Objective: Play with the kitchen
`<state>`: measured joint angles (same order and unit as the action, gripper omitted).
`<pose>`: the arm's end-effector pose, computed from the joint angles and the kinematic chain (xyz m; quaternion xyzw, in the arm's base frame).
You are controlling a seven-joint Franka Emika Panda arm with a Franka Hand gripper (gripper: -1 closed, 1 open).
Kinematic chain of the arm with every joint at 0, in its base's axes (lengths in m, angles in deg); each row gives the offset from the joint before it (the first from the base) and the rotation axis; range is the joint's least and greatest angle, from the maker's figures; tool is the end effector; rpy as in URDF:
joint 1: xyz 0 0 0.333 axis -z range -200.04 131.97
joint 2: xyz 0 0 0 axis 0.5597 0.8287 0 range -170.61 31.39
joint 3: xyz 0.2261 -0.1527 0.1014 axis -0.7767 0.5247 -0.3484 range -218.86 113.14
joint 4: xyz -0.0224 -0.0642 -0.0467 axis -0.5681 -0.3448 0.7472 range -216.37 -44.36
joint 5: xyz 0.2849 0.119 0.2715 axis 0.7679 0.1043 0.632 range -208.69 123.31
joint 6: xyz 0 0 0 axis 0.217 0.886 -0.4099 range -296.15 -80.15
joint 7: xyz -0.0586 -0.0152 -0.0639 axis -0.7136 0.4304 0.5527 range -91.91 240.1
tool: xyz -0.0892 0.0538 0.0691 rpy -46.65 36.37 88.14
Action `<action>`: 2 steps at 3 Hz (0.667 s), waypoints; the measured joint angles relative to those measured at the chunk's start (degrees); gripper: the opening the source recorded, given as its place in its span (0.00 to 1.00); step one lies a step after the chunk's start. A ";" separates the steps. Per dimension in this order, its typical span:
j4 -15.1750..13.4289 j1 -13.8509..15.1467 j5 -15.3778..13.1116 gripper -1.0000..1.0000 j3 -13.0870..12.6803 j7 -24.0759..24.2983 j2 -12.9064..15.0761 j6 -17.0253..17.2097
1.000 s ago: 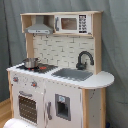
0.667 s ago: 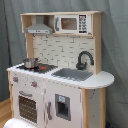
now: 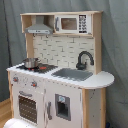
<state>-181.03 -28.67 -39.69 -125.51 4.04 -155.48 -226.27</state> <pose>0.1405 0.4653 0.4753 0.2546 0.6882 0.2296 0.6394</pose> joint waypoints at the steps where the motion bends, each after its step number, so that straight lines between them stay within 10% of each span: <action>1: 0.43 0.67 -0.39 1.00 4.10 -4.25 0.04 -0.47; 2: 1.03 1.93 -0.59 1.00 8.36 -8.75 0.28 -1.39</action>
<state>-180.00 -26.74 -40.28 -117.15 -4.71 -155.20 -227.66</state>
